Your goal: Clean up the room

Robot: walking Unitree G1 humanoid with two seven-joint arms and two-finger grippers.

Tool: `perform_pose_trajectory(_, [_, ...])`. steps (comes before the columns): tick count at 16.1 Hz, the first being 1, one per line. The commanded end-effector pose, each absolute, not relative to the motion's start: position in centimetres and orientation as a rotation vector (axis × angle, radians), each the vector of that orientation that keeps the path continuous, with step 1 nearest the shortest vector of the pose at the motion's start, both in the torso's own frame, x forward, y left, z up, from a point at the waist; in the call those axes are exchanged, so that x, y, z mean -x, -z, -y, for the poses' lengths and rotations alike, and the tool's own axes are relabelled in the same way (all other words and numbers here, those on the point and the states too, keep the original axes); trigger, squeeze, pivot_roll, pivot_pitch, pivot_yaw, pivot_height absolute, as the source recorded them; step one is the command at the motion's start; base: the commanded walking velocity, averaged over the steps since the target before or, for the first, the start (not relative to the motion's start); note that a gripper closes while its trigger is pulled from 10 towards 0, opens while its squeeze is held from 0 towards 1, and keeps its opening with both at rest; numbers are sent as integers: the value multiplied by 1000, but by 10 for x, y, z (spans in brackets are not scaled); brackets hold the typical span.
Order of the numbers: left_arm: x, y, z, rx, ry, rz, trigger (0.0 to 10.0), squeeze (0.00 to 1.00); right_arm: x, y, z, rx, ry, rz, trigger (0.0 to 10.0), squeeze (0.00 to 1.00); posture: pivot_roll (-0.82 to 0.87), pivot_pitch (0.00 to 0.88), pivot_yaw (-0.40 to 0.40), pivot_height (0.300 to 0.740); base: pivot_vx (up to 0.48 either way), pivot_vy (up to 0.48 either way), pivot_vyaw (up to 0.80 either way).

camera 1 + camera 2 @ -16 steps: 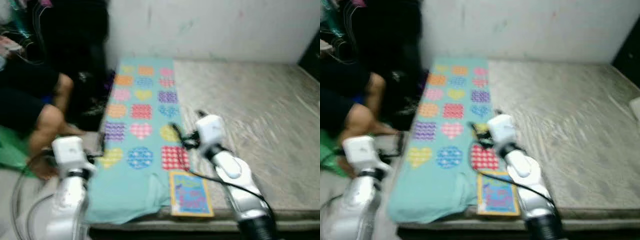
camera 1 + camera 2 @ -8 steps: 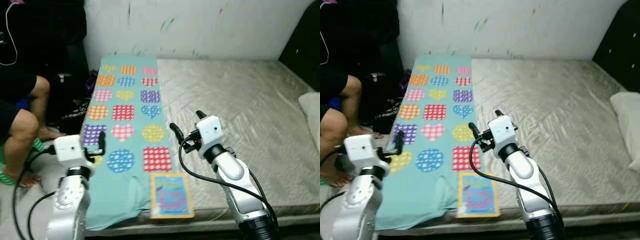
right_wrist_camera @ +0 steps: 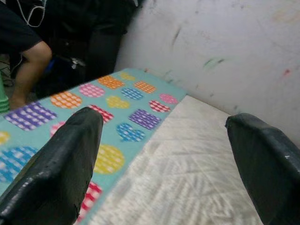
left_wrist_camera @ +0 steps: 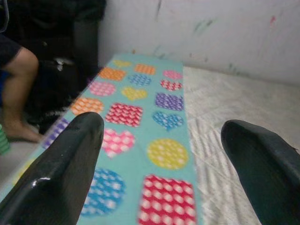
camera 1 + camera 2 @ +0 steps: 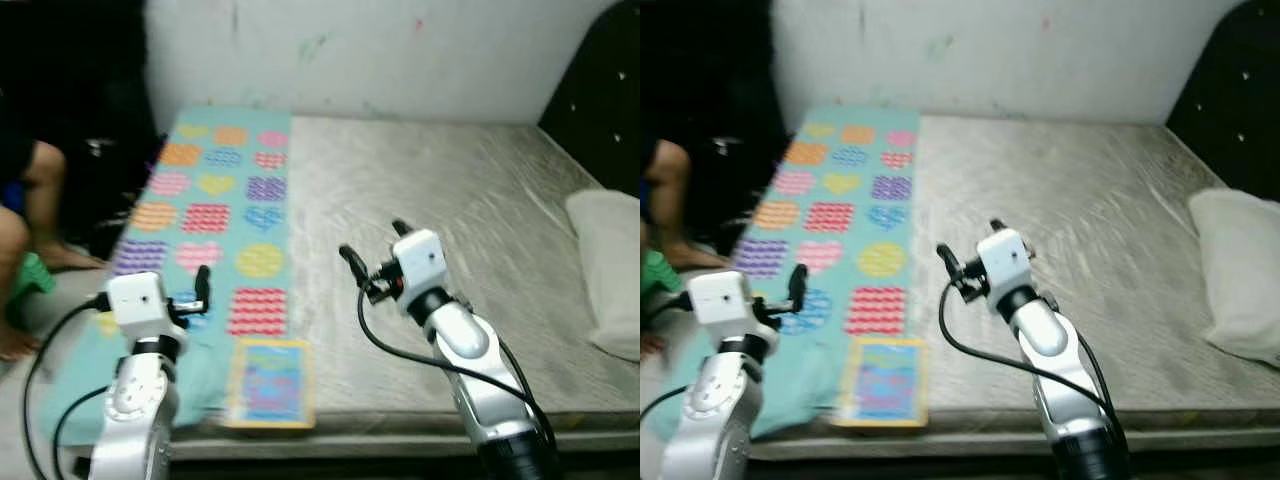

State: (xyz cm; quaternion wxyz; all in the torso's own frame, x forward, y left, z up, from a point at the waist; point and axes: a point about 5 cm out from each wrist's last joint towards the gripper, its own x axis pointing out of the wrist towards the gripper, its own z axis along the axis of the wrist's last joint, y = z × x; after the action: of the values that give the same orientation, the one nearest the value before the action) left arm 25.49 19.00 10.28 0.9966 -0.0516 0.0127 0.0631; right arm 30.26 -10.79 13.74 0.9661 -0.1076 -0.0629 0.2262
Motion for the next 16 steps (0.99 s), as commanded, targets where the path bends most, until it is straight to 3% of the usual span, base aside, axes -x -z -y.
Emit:
perform_pose_trajectory(1, [-257, -105, -179, 113, -85, -20, 10000, 0, -302, -136, 117, 225, -437, 117, 10000, 0, -143, 0, -38, 740, 0, -480, 0])
perform_pose_trajectory(7, [-258, -104, -178, 107, -83, -21, 10000, 0, -302, -136, 117, 228, -445, 118, 10000, 0, -139, 0, -38, 740, 0, -447, 0])
perform_pose_trajectory(12, [-259, -108, -177, 118, -67, 5, 10000, 0, -303, -136, 116, 236, -449, 120, 10000, 0, -140, 0, -37, 740, 0, 0, 0])
perform_pose_trajectory(16, [-261, -108, -178, 113, -66, 6, 10000, 0, -305, -136, 115, 241, -453, 123, 10000, 0, -143, 0, -34, 740, 0, 0, 491])
